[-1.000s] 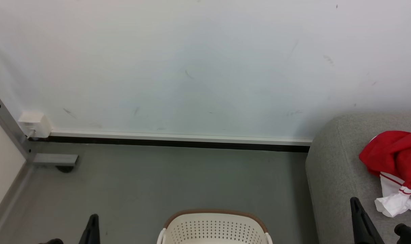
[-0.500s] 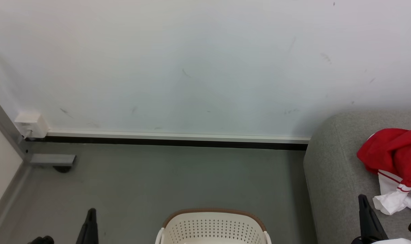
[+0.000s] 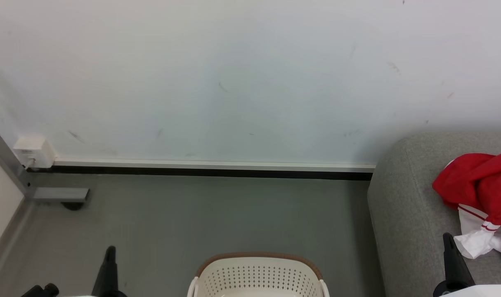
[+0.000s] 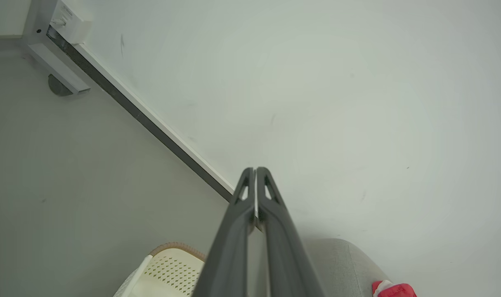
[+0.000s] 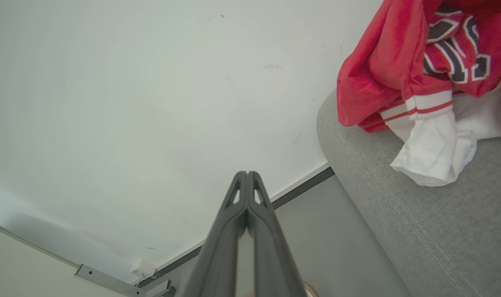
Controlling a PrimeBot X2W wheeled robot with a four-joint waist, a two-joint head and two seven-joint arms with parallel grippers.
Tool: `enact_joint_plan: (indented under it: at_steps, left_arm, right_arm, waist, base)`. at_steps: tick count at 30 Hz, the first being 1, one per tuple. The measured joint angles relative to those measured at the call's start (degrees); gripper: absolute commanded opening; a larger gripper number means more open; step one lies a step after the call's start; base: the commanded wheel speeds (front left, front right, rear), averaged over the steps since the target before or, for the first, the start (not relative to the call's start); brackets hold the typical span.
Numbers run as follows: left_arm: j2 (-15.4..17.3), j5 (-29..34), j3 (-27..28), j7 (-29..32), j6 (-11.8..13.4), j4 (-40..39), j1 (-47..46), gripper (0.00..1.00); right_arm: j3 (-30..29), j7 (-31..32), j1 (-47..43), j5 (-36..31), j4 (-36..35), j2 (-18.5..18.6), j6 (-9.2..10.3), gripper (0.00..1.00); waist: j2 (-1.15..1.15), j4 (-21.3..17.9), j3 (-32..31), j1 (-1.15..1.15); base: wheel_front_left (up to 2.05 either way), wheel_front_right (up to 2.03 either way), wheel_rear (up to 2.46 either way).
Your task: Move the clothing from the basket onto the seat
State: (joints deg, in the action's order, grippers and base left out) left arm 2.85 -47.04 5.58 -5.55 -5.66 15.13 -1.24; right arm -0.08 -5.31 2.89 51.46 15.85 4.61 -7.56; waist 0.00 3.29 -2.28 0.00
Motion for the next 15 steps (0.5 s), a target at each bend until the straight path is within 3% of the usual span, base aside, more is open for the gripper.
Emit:
enact_joint_plan:
  at_steps: [15]
  left_arm:
    - [0.0, -10.4, 0.1, 2.7, 0.2, -0.9, -1.0, 0.00]
  right_arm:
    - [-1.5, 2.7, 0.7, 9.5, -0.2, -0.6, 0.00, 0.00]
  waist:
    - [0.00, -0.6, 0.4, 0.00]
  base:
    - [0.00, 0.00, 0.00]
